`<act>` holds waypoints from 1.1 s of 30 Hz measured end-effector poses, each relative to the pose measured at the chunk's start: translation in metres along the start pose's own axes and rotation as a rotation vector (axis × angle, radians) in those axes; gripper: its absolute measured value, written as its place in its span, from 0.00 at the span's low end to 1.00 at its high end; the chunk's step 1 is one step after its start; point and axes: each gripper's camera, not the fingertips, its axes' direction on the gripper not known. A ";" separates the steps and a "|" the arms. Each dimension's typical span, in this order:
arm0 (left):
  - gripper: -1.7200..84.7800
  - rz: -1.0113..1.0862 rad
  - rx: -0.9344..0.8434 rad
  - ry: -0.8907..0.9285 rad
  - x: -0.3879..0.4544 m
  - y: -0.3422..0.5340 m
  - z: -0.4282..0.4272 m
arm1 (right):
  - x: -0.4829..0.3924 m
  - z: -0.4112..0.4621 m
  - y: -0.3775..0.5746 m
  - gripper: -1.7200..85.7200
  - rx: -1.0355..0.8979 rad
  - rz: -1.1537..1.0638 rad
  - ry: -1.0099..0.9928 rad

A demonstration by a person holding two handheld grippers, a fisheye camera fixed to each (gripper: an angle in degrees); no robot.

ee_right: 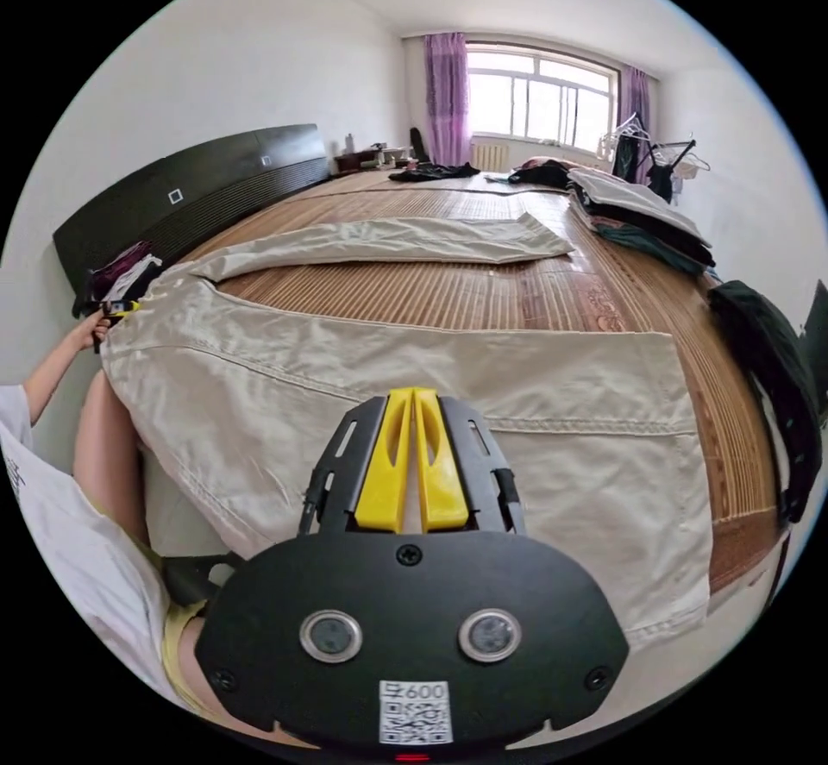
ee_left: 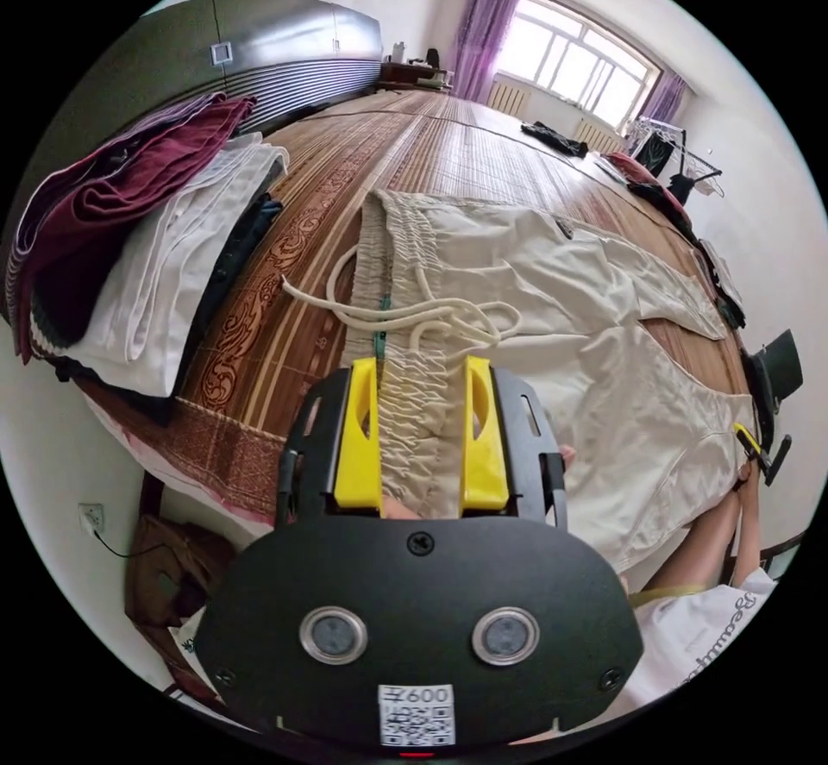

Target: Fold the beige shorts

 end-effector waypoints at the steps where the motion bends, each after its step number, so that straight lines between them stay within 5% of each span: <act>1: 0.17 0.013 0.003 -0.016 0.006 0.001 -0.004 | 0.005 0.000 -0.001 0.01 -0.012 0.007 -0.001; 10: 0.08 0.207 0.070 -0.184 0.084 -0.010 -0.085 | 0.066 -0.036 -0.003 0.01 -0.011 0.066 -0.062; 18: 0.12 -0.038 -0.059 0.272 0.031 -0.058 -0.122 | 0.120 -0.058 -0.004 0.01 -0.006 0.121 -0.134; 25: 0.08 -0.259 -0.139 0.410 0.000 -0.102 -0.114 | 0.166 -0.064 0.001 0.01 0.002 0.205 -0.223; 33: 0.06 -0.128 -0.069 0.597 0.036 -0.144 -0.178 | 0.190 -0.067 0.018 0.01 0.042 0.212 -0.231</act>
